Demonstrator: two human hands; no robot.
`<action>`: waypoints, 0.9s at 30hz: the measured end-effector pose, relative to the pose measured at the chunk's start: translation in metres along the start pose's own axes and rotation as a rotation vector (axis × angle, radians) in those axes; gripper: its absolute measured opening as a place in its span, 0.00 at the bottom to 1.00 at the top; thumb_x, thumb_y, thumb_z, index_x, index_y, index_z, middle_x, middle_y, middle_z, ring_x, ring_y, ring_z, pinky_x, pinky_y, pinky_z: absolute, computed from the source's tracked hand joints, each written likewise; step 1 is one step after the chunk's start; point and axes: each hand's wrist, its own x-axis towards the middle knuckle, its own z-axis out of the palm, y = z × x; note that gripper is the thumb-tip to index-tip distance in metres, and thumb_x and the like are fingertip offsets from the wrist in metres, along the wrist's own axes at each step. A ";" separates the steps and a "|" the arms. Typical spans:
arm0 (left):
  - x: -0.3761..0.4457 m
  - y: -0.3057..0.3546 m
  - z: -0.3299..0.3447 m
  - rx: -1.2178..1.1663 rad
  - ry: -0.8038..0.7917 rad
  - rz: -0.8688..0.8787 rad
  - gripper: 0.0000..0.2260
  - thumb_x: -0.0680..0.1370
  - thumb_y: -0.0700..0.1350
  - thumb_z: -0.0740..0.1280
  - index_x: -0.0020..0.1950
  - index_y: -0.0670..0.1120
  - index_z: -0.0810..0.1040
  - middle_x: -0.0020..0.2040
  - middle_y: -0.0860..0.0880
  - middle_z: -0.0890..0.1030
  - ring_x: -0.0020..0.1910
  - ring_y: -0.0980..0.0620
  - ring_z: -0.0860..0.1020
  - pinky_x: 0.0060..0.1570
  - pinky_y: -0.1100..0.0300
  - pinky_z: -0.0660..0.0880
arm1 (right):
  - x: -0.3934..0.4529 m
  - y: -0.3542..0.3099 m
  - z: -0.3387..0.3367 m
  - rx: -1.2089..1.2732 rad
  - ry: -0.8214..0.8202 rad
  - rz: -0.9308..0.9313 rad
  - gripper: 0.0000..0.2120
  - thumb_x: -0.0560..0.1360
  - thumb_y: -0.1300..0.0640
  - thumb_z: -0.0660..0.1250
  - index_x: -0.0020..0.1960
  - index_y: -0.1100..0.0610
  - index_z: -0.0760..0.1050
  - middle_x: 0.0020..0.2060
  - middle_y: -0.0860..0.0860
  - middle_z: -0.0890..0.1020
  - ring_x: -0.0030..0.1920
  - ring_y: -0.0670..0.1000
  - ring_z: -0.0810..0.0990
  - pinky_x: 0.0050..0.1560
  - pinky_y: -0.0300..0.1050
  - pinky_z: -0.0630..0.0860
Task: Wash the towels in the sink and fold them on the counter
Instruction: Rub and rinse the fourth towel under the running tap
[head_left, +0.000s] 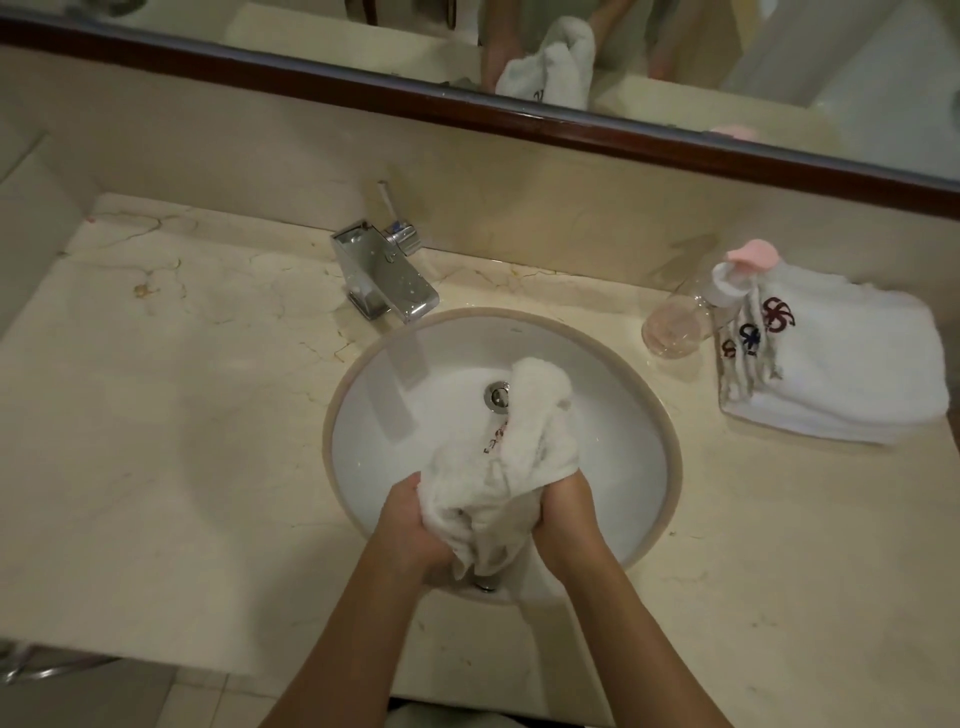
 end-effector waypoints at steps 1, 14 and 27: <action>0.000 -0.001 0.003 -0.002 -0.069 0.044 0.14 0.84 0.38 0.57 0.44 0.45 0.79 0.36 0.45 0.82 0.28 0.55 0.81 0.28 0.64 0.78 | 0.008 -0.001 -0.002 -0.013 -0.007 0.030 0.09 0.84 0.56 0.58 0.52 0.55 0.77 0.48 0.54 0.82 0.52 0.56 0.80 0.55 0.52 0.77; -0.009 -0.003 0.029 0.340 0.139 0.546 0.17 0.84 0.50 0.54 0.52 0.46 0.80 0.49 0.49 0.83 0.54 0.47 0.79 0.61 0.48 0.73 | 0.026 0.013 0.038 -0.524 -0.179 -0.055 0.12 0.80 0.58 0.57 0.42 0.55 0.76 0.37 0.47 0.81 0.37 0.45 0.78 0.39 0.41 0.73; -0.013 -0.005 0.034 0.882 0.007 0.724 0.13 0.85 0.49 0.53 0.48 0.49 0.76 0.47 0.49 0.80 0.50 0.46 0.76 0.49 0.55 0.69 | 0.056 -0.029 0.042 -0.418 0.084 -0.080 0.15 0.80 0.59 0.58 0.37 0.56 0.74 0.37 0.54 0.79 0.40 0.54 0.74 0.42 0.48 0.71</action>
